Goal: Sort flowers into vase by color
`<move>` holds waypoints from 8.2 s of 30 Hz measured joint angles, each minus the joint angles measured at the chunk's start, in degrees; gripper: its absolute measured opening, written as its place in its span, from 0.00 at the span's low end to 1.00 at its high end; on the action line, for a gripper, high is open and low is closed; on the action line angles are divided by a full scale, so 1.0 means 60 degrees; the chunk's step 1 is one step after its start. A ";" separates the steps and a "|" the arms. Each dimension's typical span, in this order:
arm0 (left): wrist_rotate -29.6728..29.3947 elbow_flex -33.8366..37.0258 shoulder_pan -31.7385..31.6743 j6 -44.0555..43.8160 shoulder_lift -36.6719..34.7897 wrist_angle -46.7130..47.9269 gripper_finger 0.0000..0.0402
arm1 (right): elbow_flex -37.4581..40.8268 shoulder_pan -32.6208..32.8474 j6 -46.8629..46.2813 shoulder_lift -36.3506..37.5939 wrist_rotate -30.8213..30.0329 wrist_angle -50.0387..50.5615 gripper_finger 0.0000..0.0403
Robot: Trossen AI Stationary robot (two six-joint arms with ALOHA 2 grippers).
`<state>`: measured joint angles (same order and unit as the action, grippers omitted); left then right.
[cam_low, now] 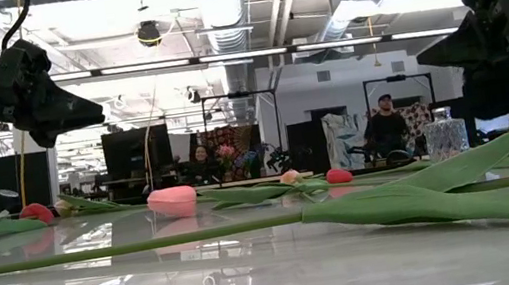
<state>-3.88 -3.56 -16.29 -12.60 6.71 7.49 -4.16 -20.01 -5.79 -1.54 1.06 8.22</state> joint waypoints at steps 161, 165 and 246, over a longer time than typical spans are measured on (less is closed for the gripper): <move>-0.0940 -1.3641 0.3040 0.3422 1.8232 0.3581 0.01 | -0.7034 0.5269 -0.0464 -1.1420 -0.2193 0.4398 0.63; -0.1574 -1.3641 0.3268 0.3597 1.7428 0.4378 0.00 | -0.7034 0.5084 -0.0464 -1.1420 -0.2189 0.4418 0.63; -0.8899 -1.3586 0.6251 1.4993 1.5466 0.4561 0.00 | -0.7034 0.5110 -0.1446 -1.3395 -0.1891 -0.4767 0.54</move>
<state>-57.28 -85.08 21.21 77.36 99.50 34.85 -46.37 10.65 -14.47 -81.91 -10.28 -20.38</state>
